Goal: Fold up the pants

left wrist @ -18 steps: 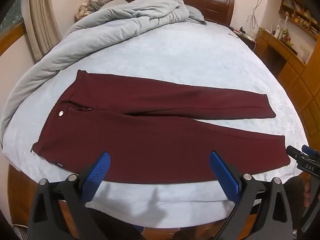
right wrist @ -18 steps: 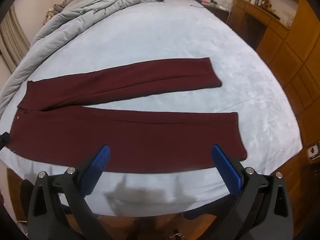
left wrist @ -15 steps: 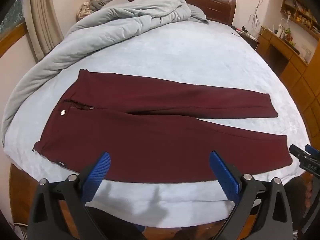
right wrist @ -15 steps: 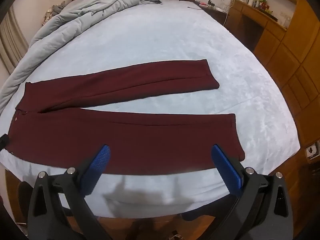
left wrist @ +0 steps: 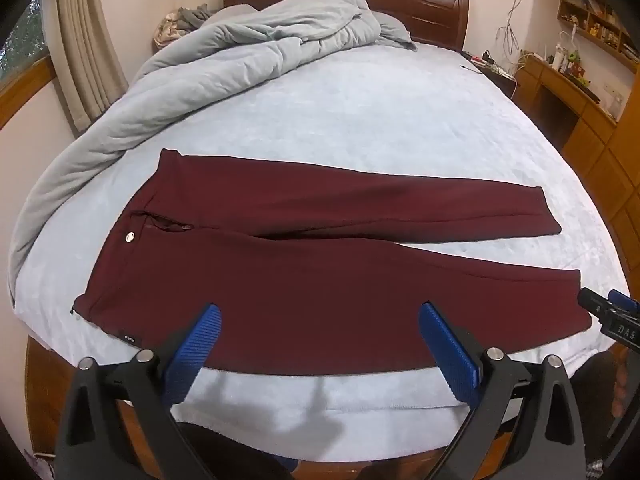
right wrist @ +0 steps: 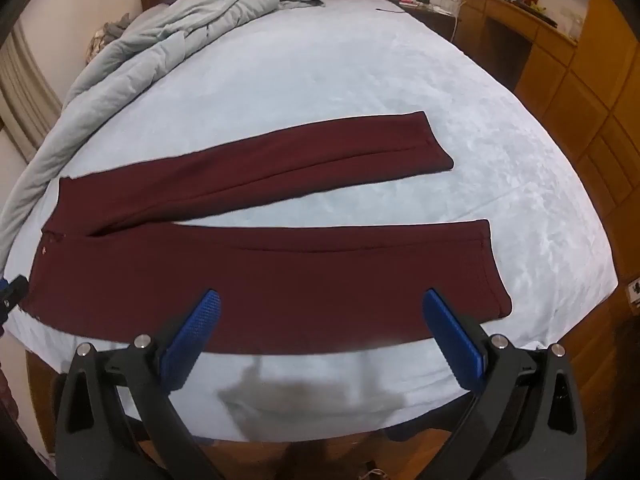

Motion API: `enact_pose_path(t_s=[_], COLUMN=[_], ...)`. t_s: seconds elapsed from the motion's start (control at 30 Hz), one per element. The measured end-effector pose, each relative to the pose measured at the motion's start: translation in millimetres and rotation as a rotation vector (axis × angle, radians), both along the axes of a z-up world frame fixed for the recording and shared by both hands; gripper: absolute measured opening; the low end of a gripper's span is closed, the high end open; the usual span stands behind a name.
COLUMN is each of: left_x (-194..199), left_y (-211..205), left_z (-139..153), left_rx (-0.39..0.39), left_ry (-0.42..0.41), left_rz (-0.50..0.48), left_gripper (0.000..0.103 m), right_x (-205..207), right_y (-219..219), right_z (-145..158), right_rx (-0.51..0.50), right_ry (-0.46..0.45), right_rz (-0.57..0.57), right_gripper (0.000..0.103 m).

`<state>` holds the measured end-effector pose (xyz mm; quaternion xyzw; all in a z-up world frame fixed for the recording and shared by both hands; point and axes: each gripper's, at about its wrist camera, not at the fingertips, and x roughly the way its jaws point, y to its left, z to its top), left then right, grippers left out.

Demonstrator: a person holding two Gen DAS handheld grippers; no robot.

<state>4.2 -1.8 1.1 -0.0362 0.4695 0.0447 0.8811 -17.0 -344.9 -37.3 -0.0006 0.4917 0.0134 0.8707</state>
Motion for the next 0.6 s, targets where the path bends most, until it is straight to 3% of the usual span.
enact_pose_path(t_s=[0.6], left_x=[5.1], left_y=[2.9], left_z=[-2.4], left_rx=[-0.003], left_ry=[0.001], left_rz=[-0.004], left_gripper=[0.099], right_x=[5.1], right_y=[-2.9], right_z=[-0.7], right_rx=[-0.02], right_ry=[-0.005], right_rz=[-0.029], right_gripper=[0.1])
